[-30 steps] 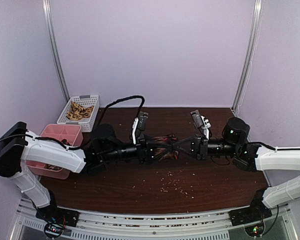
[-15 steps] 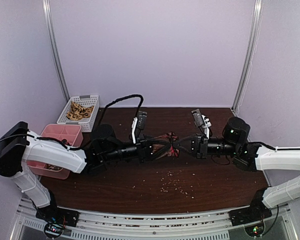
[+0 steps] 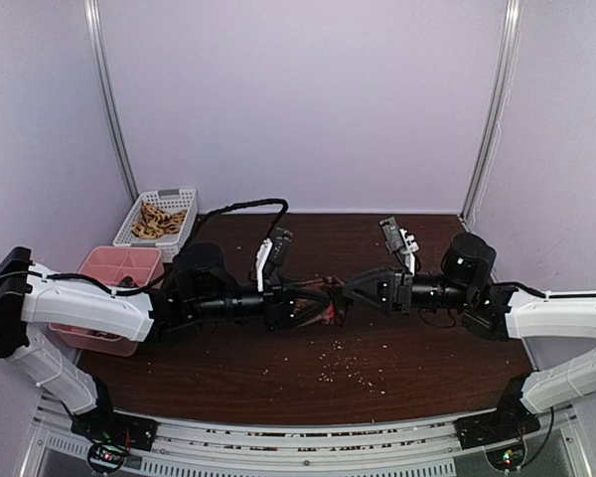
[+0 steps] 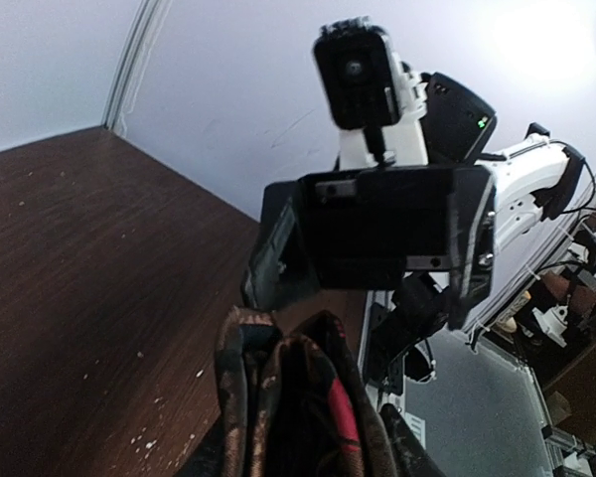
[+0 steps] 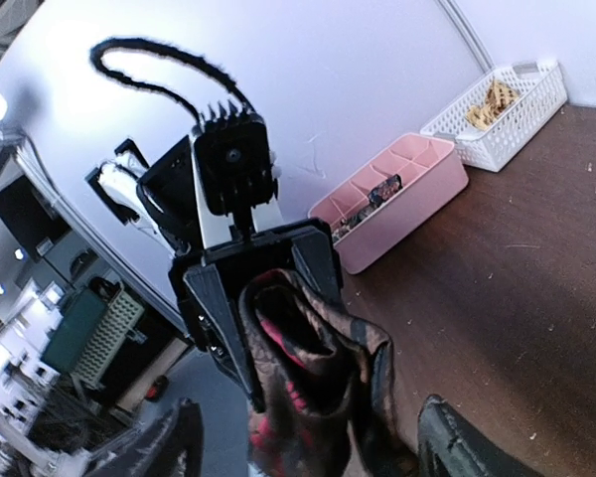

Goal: Roll the ties
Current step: Pass from the right arm to the left, then place the tie in the storage box.

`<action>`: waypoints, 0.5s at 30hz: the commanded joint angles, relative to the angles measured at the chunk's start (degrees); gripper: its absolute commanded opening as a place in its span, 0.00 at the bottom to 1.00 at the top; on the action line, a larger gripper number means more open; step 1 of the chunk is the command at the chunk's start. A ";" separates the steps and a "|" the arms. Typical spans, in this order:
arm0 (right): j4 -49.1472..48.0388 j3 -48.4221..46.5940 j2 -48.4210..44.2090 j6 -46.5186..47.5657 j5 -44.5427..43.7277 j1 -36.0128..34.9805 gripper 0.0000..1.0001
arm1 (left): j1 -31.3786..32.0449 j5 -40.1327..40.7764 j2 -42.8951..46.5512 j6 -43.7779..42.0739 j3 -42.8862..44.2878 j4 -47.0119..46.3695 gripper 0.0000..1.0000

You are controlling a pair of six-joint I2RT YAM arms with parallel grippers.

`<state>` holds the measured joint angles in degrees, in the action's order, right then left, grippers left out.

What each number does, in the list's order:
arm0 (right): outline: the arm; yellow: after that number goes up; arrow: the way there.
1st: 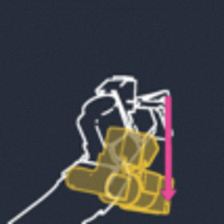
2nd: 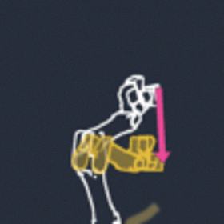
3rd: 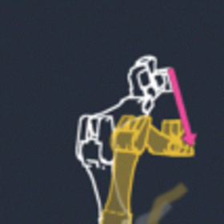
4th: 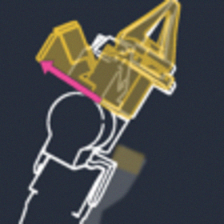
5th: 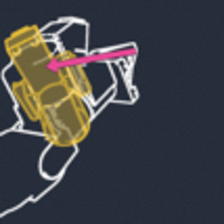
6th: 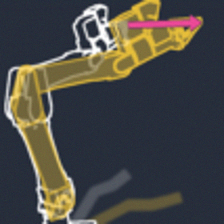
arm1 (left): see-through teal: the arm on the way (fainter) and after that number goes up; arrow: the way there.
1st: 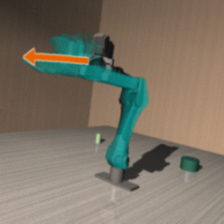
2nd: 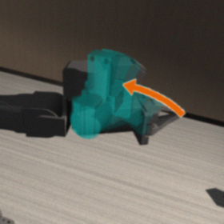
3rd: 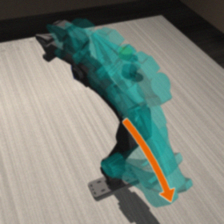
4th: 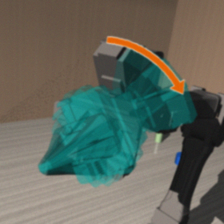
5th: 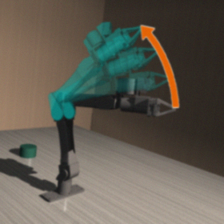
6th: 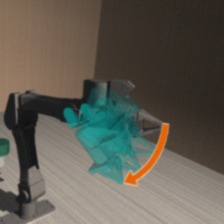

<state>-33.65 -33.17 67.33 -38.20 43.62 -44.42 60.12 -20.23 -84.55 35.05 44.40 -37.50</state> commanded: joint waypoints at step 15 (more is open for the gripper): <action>5.21 -4.06 8.06 1.99 4.85 3.64 0.99 | -33.56 9.92 17.42 -20.11 22.80 88.15 0.00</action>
<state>-30.72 -34.50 73.23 -37.69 46.04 -40.99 34.79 -14.20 -68.53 20.29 61.08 28.95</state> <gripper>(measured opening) 0.995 0.385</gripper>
